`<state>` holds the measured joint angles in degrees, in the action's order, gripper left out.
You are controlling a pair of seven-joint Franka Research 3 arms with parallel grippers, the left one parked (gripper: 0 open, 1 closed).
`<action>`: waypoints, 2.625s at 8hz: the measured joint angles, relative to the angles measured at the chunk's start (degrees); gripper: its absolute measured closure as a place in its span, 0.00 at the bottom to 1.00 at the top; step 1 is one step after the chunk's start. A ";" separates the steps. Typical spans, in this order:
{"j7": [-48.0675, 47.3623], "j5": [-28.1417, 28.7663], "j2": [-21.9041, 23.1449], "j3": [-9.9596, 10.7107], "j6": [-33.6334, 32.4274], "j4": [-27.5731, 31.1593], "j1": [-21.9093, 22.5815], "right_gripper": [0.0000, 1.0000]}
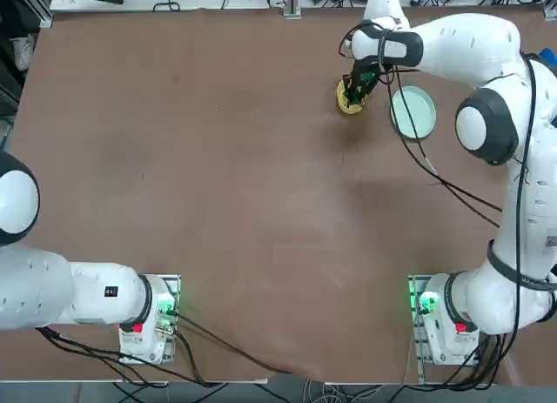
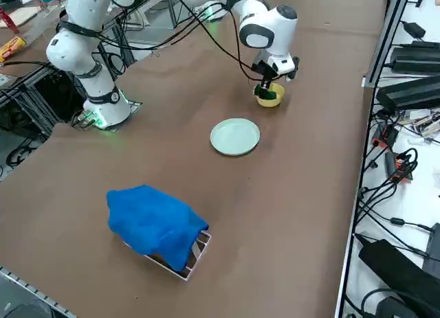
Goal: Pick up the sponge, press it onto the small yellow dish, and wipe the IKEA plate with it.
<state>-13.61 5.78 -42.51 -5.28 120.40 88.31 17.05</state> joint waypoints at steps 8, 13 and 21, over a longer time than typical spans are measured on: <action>1.05 0.00 -0.04 0.01 0.61 -2.12 -0.32 0.78; 1.09 0.00 2.57 0.01 -5.15 -4.25 -0.33 0.78; 2.56 -1.57 16.97 0.52 -13.66 6.86 -8.67 0.78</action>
<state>-11.05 4.21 -25.55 -4.76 106.74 95.17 8.38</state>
